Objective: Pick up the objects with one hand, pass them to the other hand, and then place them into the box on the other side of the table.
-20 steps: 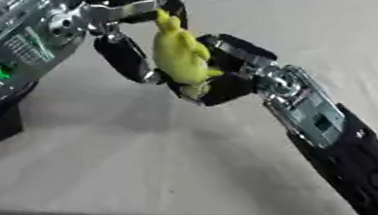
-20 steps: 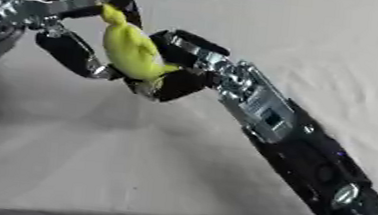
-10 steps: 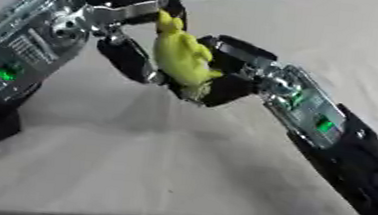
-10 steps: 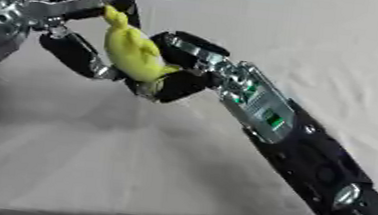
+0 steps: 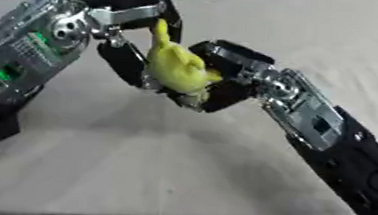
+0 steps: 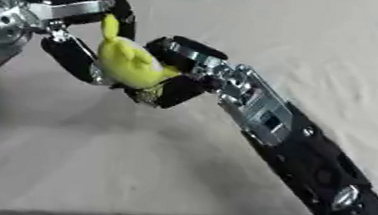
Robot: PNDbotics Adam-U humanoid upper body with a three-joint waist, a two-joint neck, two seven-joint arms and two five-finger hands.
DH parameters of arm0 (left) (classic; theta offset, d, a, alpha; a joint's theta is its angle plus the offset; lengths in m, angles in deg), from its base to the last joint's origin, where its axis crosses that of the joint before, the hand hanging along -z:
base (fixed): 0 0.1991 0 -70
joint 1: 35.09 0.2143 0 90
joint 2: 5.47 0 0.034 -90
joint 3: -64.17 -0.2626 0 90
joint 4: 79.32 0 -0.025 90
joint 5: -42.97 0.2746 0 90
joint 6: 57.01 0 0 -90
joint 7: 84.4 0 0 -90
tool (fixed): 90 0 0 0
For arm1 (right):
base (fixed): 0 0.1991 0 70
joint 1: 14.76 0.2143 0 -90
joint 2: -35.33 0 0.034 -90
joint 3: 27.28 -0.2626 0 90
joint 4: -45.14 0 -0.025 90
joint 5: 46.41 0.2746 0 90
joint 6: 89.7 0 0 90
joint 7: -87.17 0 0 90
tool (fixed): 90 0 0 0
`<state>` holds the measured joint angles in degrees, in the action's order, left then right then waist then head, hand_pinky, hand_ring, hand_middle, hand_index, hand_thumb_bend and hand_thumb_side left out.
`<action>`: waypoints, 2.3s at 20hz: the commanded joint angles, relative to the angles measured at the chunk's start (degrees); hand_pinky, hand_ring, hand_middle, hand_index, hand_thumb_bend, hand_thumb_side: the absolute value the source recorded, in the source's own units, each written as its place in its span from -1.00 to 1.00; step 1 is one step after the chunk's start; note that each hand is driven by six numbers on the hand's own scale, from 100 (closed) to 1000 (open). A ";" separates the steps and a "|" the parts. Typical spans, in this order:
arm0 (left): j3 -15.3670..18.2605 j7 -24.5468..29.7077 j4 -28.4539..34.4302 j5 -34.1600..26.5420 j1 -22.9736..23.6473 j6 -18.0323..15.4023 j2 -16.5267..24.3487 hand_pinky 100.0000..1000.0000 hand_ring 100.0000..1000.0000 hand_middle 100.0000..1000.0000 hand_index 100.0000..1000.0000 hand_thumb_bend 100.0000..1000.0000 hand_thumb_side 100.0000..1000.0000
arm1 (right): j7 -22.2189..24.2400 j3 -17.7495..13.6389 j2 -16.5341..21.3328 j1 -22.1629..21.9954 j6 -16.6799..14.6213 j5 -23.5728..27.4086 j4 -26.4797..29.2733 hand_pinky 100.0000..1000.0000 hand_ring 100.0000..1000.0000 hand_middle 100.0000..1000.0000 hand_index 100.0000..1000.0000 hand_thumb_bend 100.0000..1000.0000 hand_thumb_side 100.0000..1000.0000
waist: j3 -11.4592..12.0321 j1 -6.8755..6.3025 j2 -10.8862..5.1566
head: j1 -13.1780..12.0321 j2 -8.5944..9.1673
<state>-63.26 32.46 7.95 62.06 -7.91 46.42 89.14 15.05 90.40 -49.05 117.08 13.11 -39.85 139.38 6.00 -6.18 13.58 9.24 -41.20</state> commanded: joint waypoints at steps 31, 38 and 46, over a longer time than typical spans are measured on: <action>2.15 -9.45 1.83 -12.89 1.83 3.46 2.32 0.35 -0.35 -0.66 -0.60 0.18 -1.00 | 3.58 -0.42 1.88 0.20 2.29 -7.57 2.88 0.46 0.35 0.04 0.36 0.07 -0.79 | 0.02 0.10 -0.84 | -0.28 1.17; 3.32 -10.45 6.38 -13.37 2.54 1.47 5.00 0.36 -0.35 -0.66 -0.59 0.18 -1.00 | 5.55 -0.83 2.23 -0.16 4.10 -9.74 1.26 0.49 0.46 0.26 0.60 0.03 -0.52 | 0.13 0.14 -0.93 | -0.20 1.38; 4.82 -11.97 9.24 -13.56 4.37 1.95 8.67 0.35 -0.34 -0.65 -0.58 0.20 -1.00 | 4.53 -1.35 2.89 -0.47 4.48 -9.60 1.53 0.50 0.48 0.31 0.61 0.04 -0.51 | 0.22 0.30 -0.96 | -0.62 1.73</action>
<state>-59.75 20.93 16.01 48.85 -2.78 48.32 95.74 19.86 89.68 -47.32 115.97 17.50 -49.22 140.13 6.08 -6.18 13.64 8.87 -40.14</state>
